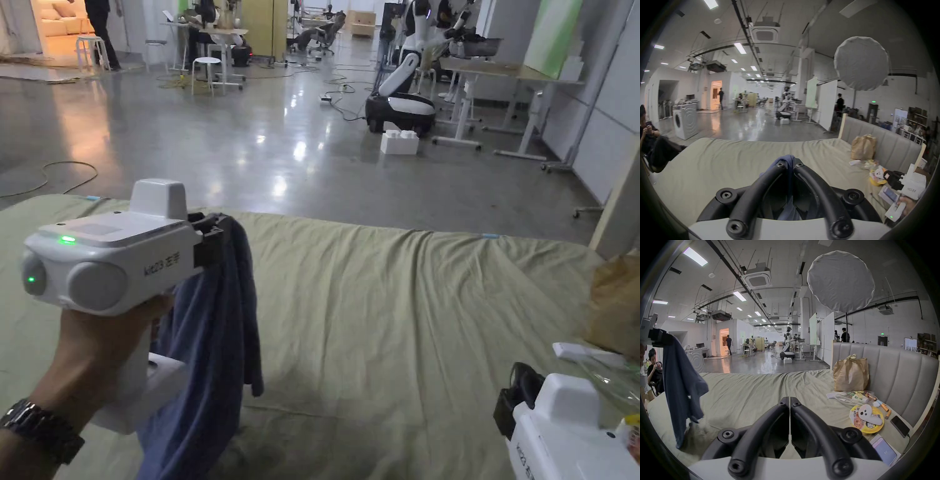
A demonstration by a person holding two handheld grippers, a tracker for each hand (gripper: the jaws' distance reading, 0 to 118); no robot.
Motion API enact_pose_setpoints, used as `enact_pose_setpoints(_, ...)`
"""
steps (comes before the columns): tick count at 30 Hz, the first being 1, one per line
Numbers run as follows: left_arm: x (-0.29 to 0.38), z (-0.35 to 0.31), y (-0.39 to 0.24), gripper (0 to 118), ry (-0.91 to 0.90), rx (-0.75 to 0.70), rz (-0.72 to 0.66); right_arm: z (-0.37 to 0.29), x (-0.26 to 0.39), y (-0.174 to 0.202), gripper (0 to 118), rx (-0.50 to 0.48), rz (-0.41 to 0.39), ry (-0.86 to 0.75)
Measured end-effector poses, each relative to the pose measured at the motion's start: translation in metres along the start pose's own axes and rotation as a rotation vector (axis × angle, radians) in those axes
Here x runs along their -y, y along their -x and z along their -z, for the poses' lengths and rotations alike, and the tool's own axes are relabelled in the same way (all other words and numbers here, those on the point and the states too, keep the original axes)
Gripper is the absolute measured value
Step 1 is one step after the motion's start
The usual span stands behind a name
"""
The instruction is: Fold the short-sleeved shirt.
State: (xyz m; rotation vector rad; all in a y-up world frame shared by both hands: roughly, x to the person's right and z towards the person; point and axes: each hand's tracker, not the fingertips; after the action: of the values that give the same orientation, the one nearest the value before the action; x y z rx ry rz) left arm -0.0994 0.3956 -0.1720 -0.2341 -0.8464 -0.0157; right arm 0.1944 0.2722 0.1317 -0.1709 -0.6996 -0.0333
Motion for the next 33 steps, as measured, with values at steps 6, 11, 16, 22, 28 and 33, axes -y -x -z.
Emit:
enact_pose_setpoints(6,0.025,0.028,-0.084,5,0.06,0.183,-0.046,-0.009,0.007,-0.032,2,0.052,0.011,0.009)
enact_pose_setpoints(11,0.093,0.068,-0.147,5,0.227,0.259,-0.018,-0.016,0.019,-0.054,2,0.093,0.033,0.036)
enact_pose_setpoints(16,0.155,0.077,-0.172,29,0.363,0.327,-0.057,-0.023,0.034,-0.062,2,0.101,0.047,0.074)
enact_pose_setpoints(22,0.178,0.062,-0.174,75,0.348,0.278,0.058,-0.026,0.039,-0.058,2,0.087,0.022,0.095)
enact_pose_setpoints(28,0.153,0.034,-0.136,75,0.191,0.18,0.036,-0.019,0.03,-0.035,2,0.047,0.001,0.077)
enact_pose_setpoints(33,0.133,0.008,-0.098,75,0.087,0.052,-0.006,-0.009,0.016,-0.012,2,0.011,0.013,0.049)
